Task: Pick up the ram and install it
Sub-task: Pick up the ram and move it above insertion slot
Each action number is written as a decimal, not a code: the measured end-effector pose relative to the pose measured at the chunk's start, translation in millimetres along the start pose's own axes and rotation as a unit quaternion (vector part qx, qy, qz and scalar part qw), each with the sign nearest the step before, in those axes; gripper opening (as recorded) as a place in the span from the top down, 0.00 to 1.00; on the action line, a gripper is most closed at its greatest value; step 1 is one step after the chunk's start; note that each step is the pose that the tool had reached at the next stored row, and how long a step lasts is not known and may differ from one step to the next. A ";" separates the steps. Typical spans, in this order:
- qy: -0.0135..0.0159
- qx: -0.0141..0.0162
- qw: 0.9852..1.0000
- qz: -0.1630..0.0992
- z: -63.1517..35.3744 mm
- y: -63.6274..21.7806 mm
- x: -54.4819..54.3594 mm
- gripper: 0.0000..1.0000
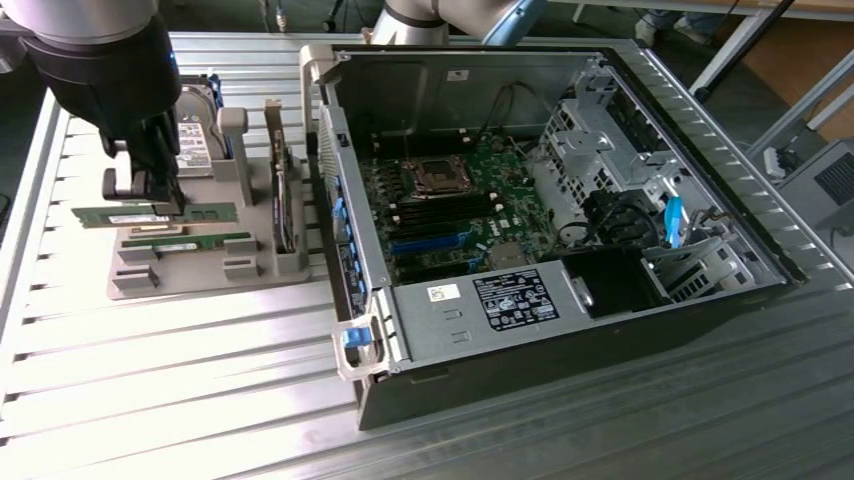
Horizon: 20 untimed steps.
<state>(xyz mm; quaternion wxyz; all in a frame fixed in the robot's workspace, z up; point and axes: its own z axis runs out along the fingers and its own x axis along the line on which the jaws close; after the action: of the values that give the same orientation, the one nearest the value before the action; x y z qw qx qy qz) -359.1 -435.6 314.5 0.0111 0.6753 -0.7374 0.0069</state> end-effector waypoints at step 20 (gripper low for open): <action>0.000 0.000 1.000 0.000 -7.3 0.0 0.2 0.89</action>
<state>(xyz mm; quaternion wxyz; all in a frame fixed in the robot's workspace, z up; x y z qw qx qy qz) -359.0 -435.6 321.9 0.0112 0.6753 -0.7374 0.0071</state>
